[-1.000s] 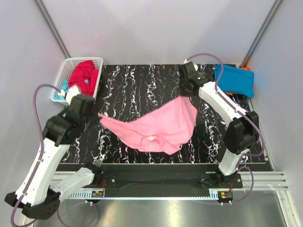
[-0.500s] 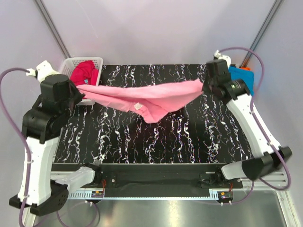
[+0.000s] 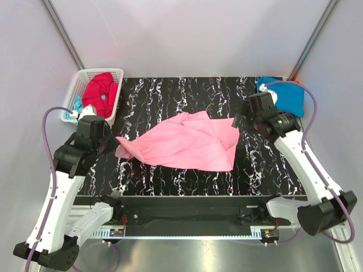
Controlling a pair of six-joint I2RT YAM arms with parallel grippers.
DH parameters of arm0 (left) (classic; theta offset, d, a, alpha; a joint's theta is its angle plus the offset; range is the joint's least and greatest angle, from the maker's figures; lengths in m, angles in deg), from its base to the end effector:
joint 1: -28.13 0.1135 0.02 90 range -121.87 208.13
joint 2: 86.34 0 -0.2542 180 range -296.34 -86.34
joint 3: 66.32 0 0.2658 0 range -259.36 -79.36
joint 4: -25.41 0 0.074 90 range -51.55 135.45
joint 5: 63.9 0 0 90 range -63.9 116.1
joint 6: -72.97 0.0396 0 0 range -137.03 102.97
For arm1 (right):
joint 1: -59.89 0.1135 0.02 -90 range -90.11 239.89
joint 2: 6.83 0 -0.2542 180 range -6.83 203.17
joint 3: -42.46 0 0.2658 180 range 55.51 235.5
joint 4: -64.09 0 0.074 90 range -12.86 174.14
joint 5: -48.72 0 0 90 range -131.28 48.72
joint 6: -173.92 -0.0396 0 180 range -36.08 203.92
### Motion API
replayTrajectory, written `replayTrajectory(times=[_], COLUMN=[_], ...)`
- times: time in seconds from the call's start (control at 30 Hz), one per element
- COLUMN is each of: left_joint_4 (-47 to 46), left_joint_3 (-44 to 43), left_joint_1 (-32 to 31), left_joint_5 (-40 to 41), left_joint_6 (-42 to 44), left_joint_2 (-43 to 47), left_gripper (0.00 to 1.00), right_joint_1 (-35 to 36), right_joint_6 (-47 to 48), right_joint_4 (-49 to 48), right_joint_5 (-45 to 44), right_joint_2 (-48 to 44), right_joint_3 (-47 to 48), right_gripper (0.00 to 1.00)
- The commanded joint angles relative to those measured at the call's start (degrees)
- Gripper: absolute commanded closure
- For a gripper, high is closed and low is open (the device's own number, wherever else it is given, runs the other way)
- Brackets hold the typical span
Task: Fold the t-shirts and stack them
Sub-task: Flatten the tshirt out
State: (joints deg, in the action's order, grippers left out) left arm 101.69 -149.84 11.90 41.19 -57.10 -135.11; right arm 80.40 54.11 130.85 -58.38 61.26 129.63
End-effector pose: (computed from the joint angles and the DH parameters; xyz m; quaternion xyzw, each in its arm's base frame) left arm 0.1516 -0.0334 0.3818 -0.2394 0.8733 -0.0864 0.4153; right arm 0.2398 0.0773 0.3535 0.1283 0.9148 0.0263 0.3820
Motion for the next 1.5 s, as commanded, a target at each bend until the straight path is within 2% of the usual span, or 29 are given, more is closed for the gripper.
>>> replayTrajectory(times=[0.0, 0.07, 0.13, 0.17, 0.2, 0.23, 0.33, 0.43, 0.47, 0.53, 0.6, 0.73, 1.37, 1.47], left_joint_4=[-4.18, -4.09, -3.92, -3.92, -3.83, -3.65, -3.57, -3.57, -3.57, -3.65, -3.65, -3.65, -3.65, -3.57], left_joint_3=[1.65, 3.85, 6.3, 7.27, 8.07, 9.47, 11.67, 12.56, 12.64, 12.82, 12.82, 12.91, 12.56, 12.3], left_joint_1=[0.14, 0.14, 0.14, 0.14, 0.14, 0.14, 0.14, 0.14, 0.14, 0.14, 0.14, 0.14, 0.14, 0.14], left_joint_5=[-4.72, -4.98, -5.42, -5.77, -6.04, -6.21, -6.22, -5.95, -5.95, -5.95, -5.78, -5.69, -5.07, -4.9], left_joint_6=[-1.32, -1.67, -2.11, -2.37, -2.46, -2.73, -2.9, -2.99, -2.99, -2.9, -2.82, -2.9, -2.9, -2.82], left_joint_2=[3.42, 4.38, 5.0, 5.61, 5.88, 6.14, 6.85, 6.76, 6.68, 6.41, 6.24, 6.15, 6.06, 6.06], left_gripper=[1.0, 1.0, 1.0, 1.0, 1.0, 1.0, 1.0, 1.0, 1.0, 1.0, 1.0, 1.0, 1.0, 1.0], right_joint_1=[0.14, 0.05, 0.14, 0.05, 0.14, 0.14, 0.14, 0.14, 0.14, 0.14, 0.14, 0.14, 0.14, 0.14], right_joint_6=[2.63, 2.64, 2.47, 2.55, 2.56, 2.82, 3.08, 3.87, 4.05, 4.14, 4.14, 4.05, 4.84, 4.67], right_joint_4=[-9.31, -13.69, -15.91, -17.83, -17.85, -18.12, -19.87, -21.81, -22.16, -22.6, -22.95, -23.56, -24.97, -25.06], right_joint_5=[8.12, 11.63, 13.05, 14.28, 14.38, 14.29, 14.11, 16.04, 16.92, 19.03, 20.26, 20.71, 20.88, 20.88], right_joint_2=[5.36, 8.44, 13.98, 15.65, 19.14, 20.57, 24.62, 27.26, 27.96, 29.98, 31.65, 33.33, 37.81, 38.95], right_joint_3=[-1.7, -3.37, -3.55, -3.46, -2.59, -2.15, -1.88, -2.23, -2.23, -2.5, -2.93, -3.81, -5.4, -5.13], right_gripper=[0.0, 0.0, 0.13, 0.24, 0.43, 0.56, 0.78, 0.79, 0.72, 0.7, 0.63, 0.6, 0.64, 0.72])
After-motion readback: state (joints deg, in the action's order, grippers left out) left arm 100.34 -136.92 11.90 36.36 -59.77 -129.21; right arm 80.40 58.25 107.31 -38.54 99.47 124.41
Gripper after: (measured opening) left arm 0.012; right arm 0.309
